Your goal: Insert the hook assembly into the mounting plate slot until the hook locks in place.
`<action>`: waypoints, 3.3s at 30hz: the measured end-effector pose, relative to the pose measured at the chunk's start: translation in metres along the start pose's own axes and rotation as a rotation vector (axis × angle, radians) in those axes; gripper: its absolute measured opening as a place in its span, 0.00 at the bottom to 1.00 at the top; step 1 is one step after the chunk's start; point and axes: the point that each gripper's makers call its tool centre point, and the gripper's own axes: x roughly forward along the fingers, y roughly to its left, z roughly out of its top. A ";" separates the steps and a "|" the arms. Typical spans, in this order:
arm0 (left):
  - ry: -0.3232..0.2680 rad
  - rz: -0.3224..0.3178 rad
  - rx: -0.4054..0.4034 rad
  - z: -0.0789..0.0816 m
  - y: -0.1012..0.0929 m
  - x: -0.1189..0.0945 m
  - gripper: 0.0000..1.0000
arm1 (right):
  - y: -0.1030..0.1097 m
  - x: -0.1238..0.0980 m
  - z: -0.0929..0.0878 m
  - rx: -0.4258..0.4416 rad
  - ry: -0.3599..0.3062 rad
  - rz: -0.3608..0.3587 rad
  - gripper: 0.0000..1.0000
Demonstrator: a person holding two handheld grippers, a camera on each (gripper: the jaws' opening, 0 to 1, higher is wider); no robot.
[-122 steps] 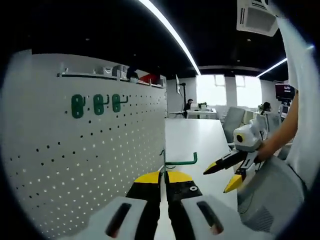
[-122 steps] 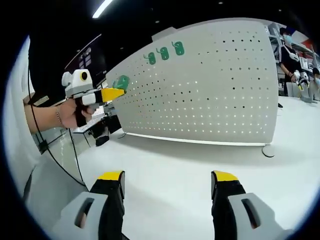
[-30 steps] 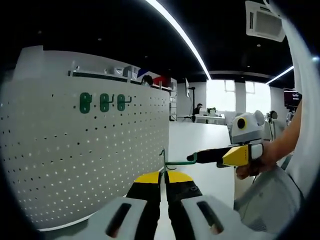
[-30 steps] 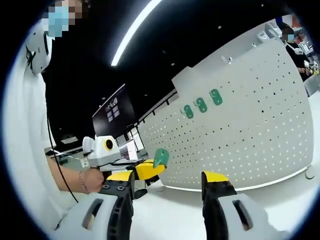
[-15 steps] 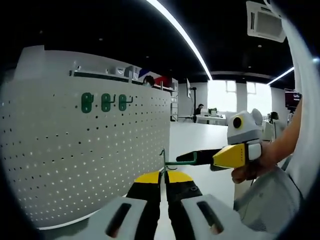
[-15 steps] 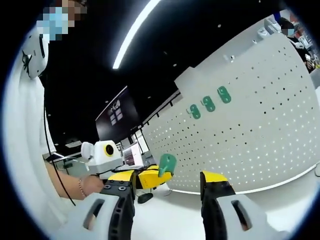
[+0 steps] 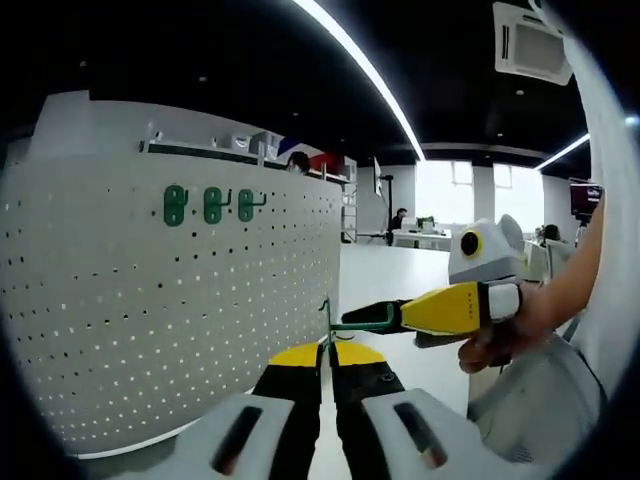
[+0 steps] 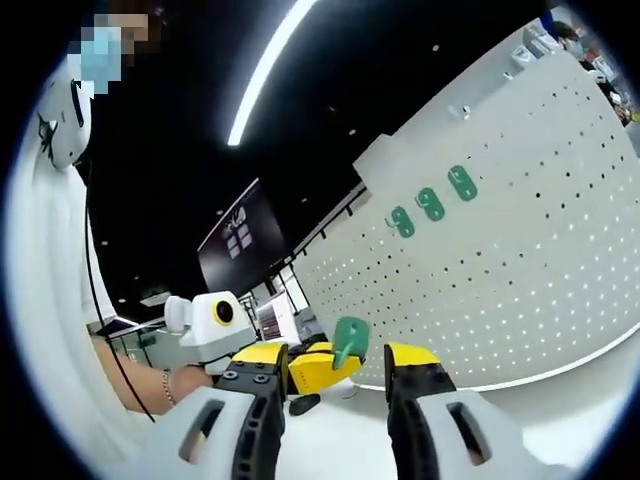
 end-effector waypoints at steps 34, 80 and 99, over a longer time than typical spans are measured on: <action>-0.011 0.049 -0.015 0.004 0.004 -0.002 0.02 | -0.005 0.019 -0.005 -0.007 0.018 -0.070 0.04; 0.055 0.140 -0.033 -0.011 0.015 0.002 0.58 | -0.007 0.025 -0.008 0.067 0.030 -0.130 0.00; 0.112 0.167 0.061 -0.022 0.016 0.003 0.90 | -0.001 0.029 -0.015 0.040 0.067 -0.112 0.00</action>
